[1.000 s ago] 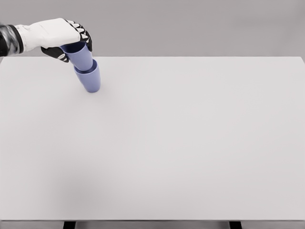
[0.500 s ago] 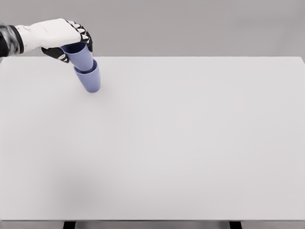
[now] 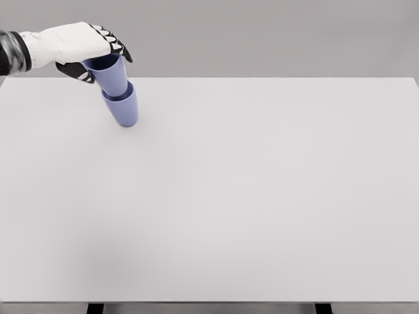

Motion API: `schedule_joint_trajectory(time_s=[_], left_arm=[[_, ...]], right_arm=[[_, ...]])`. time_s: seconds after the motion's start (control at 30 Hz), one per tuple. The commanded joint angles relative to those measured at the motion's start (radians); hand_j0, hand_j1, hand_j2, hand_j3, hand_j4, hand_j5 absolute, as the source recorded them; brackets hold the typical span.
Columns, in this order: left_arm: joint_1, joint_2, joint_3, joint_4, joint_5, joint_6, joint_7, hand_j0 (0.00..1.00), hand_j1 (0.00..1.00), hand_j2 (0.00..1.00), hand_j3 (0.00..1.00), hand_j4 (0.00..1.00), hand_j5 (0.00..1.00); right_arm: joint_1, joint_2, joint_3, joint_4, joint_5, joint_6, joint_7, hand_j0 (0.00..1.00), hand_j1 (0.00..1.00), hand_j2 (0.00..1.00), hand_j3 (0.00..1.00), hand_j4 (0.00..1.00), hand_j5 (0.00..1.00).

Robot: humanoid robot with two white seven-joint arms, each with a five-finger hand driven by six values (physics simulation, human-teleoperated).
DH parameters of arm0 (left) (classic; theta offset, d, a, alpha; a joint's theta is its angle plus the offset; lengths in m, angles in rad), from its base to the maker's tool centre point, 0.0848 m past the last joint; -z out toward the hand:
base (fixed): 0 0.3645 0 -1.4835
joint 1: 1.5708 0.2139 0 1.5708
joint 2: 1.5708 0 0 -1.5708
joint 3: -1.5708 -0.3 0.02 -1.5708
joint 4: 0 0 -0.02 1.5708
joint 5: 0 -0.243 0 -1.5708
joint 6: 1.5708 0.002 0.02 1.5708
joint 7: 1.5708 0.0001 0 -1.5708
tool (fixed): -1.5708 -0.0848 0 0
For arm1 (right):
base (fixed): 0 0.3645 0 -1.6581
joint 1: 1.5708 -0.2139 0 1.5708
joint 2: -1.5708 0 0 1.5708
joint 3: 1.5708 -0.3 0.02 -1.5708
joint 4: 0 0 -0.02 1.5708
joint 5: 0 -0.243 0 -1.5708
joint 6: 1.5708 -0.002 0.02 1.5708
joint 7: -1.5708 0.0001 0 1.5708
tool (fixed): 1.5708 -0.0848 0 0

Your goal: Place the right cup on the left cup with left arm

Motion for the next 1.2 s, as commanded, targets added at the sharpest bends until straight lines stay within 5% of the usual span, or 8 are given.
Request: schedule_joint_trajectory(time_s=[0.0,0.17,0.4,0.47,0.63,0.73,1.17], left_arm=[[0.0,0.001,0.001,0.0,0.004,0.003,0.001,0.94,0.94,0.94,0.94,0.94,0.94],[0.002,-0.004,0.001,-0.019,0.009,0.003,0.001,1.0,1.0,1.0,1.0,1.0,1.0],[0.008,0.045,0.054,-0.073,0.139,0.003,0.001,1.0,1.0,1.0,1.0,1.0,1.0],[0.023,0.146,0.055,-0.139,0.292,0.003,0.001,1.0,1.0,1.0,1.0,1.0,1.0],[0.198,0.346,0.055,-0.458,0.455,0.003,0.001,1.0,1.0,1.0,1.0,1.0,1.0],[0.285,0.413,0.054,-0.55,0.466,0.003,0.001,1.0,1.0,1.0,1.0,1.0,1.0],[0.327,0.508,0.067,-0.559,0.55,0.003,0.001,1.0,1.0,1.0,1.0,1.0,1.0]], right_arm=[[0.0,0.0,0.0,0.0,-0.001,0.0,0.0,1.0,1.0,1.0,1.0,1.0,1.0],[0.0,0.0,0.0,0.0,-0.001,0.0,0.0,1.0,1.0,1.0,1.0,1.0,1.0],[0.0,0.0,0.0,0.0,-0.001,0.0,0.0,1.0,1.0,1.0,1.0,1.0,1.0],[0.0,0.0,0.0,0.0,-0.001,0.0,0.0,1.0,1.0,1.0,1.0,1.0,1.0],[0.0,0.0,0.0,0.0,-0.001,0.0,0.0,1.0,1.0,1.0,1.0,1.0,1.0],[0.0,0.0,0.0,0.0,-0.001,0.0,0.0,1.0,1.0,1.0,1.0,1.0,1.0],[0.0,0.0,0.0,0.0,-0.001,0.0,0.0,1.0,1.0,1.0,1.0,1.0,1.0]])
